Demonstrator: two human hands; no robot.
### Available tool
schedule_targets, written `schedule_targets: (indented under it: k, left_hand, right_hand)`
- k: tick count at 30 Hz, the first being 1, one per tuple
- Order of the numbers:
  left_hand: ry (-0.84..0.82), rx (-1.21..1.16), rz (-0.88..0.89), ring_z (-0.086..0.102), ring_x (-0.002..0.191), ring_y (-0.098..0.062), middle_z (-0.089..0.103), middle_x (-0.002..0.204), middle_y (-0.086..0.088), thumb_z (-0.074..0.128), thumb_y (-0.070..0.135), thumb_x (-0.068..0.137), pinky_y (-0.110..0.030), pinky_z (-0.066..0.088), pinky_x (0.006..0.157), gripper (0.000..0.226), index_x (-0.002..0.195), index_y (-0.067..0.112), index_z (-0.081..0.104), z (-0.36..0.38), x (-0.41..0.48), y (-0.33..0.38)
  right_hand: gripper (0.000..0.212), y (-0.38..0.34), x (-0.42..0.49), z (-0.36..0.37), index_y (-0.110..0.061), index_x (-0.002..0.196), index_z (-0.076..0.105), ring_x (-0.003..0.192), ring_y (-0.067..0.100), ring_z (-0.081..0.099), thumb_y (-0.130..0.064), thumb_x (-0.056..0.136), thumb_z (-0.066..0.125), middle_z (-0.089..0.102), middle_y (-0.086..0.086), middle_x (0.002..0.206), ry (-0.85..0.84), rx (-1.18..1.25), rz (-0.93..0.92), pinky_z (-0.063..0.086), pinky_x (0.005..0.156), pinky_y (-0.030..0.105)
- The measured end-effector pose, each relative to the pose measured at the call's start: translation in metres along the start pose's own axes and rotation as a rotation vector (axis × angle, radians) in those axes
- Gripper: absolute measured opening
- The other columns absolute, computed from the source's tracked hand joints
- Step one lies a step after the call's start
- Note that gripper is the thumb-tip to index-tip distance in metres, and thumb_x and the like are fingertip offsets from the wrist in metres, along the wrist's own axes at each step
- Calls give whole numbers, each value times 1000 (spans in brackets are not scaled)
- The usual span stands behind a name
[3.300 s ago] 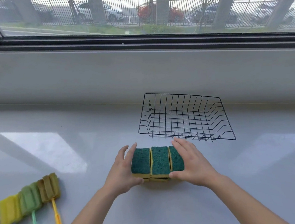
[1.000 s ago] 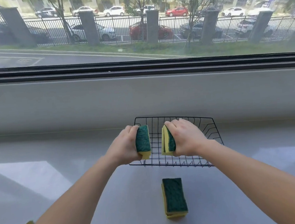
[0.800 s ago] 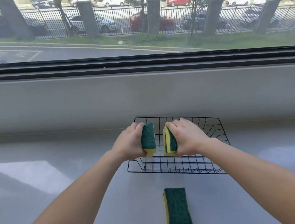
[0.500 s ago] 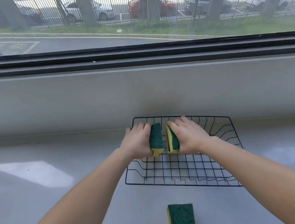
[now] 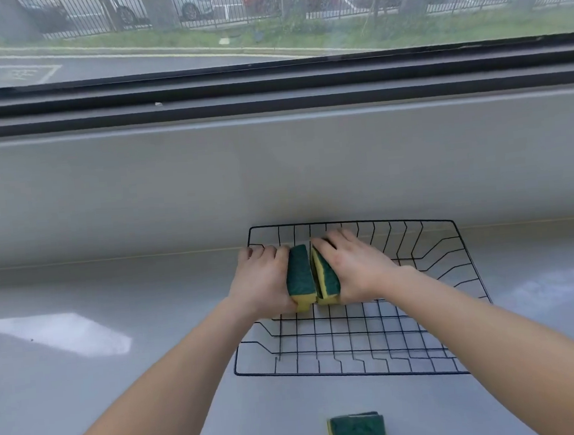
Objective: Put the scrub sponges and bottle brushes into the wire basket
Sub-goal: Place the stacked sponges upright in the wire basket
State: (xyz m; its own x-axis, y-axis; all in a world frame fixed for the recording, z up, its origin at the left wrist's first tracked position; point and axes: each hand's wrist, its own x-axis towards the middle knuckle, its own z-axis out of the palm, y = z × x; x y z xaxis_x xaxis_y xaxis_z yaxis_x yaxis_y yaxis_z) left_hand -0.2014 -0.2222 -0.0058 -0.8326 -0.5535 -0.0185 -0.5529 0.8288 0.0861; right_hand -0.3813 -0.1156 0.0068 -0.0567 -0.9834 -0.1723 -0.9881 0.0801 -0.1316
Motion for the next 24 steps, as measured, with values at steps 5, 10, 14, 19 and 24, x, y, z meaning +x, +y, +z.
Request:
schedule_targets:
  k: [5, 10, 14, 19, 24]
  left_hand:
    - [-20, -8, -21, 54, 104, -28, 61, 111, -2, 63, 64, 47, -40, 33, 94, 92, 125, 16, 48, -3, -5, -8]
    - [-7, 1, -25, 53, 103, -28, 60, 110, -1, 67, 63, 47, -40, 34, 92, 92, 125, 17, 47, -2, -5, -8]
    - [29, 15, -22, 48, 114, -28, 54, 123, -5, 68, 70, 47, -43, 34, 96, 112, 141, 18, 36, 1, -8, -9]
    - [32, -26, -77, 18, 143, -30, 19, 157, -11, 72, 75, 43, -51, 26, 109, 136, 152, 31, 5, -3, -22, -15]
    - [95, -316, -228, 10, 145, -26, 12, 159, -5, 77, 68, 52, -50, 28, 114, 127, 152, 38, 5, 3, -55, -29]
  right_hand:
    - [113, -6, 5, 3, -16, 152, 24, 137, 30, 32, -60, 63, 79, 40, 8, 142, 18, 5, -24, 45, 109, 43]
    - [115, -9, 6, 4, -19, 156, 18, 146, 31, 22, -61, 67, 76, 33, 6, 153, 41, 0, -50, 43, 112, 49]
    - [130, -3, -3, -2, -32, 158, 9, 152, 30, 8, -67, 55, 80, 15, 2, 163, 80, -9, -27, 32, 118, 51]
    - [129, -1, -30, 1, -35, 159, 10, 154, 21, 8, -80, 56, 72, 11, -4, 168, 149, 521, 259, 21, 124, 48]
    - [102, -5, -35, 18, -23, 158, 24, 141, 28, 44, -78, 78, 56, 40, 5, 159, 75, 1029, 668, 42, 114, 51]
